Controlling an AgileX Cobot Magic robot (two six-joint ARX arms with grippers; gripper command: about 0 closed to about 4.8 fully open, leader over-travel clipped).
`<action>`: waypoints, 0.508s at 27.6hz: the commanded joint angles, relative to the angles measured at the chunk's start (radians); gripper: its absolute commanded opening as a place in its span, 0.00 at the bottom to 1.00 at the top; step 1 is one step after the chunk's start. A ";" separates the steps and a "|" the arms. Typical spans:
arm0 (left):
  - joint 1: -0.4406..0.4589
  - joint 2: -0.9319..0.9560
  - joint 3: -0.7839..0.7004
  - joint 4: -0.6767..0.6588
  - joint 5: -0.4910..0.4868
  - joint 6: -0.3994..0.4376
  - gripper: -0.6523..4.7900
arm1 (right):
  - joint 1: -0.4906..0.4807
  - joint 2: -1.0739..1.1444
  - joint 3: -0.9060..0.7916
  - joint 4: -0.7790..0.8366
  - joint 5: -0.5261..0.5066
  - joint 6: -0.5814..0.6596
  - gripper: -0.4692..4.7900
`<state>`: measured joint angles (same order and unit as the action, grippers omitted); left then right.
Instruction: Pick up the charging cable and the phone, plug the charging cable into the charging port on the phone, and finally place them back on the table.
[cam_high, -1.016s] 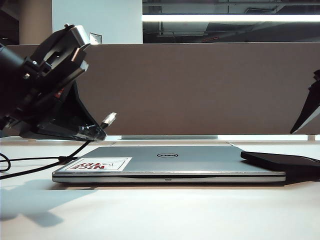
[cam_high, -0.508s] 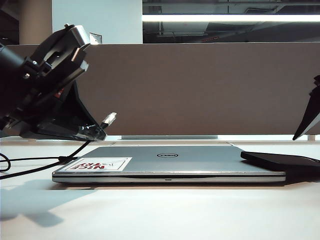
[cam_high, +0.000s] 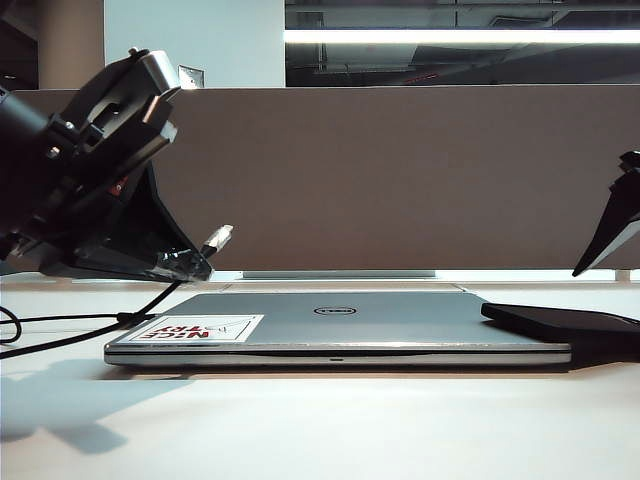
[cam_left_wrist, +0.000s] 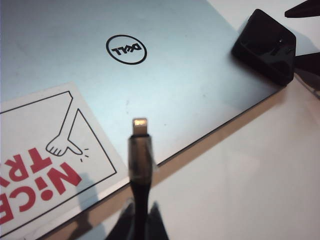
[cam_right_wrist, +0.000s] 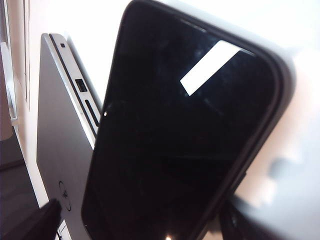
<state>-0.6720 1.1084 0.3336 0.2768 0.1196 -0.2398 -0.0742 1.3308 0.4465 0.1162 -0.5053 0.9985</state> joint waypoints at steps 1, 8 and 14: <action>-0.001 -0.003 0.002 0.017 0.000 0.004 0.11 | 0.000 0.006 -0.002 -0.010 0.014 -0.004 0.91; -0.001 -0.003 0.002 0.017 0.000 0.004 0.11 | 0.000 0.015 -0.002 -0.002 0.016 -0.004 0.91; -0.001 -0.003 0.002 0.017 0.000 0.004 0.11 | 0.000 0.040 -0.002 0.022 0.005 -0.004 0.91</action>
<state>-0.6720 1.1084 0.3336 0.2771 0.1196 -0.2398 -0.0742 1.3624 0.4500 0.1646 -0.5133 0.9985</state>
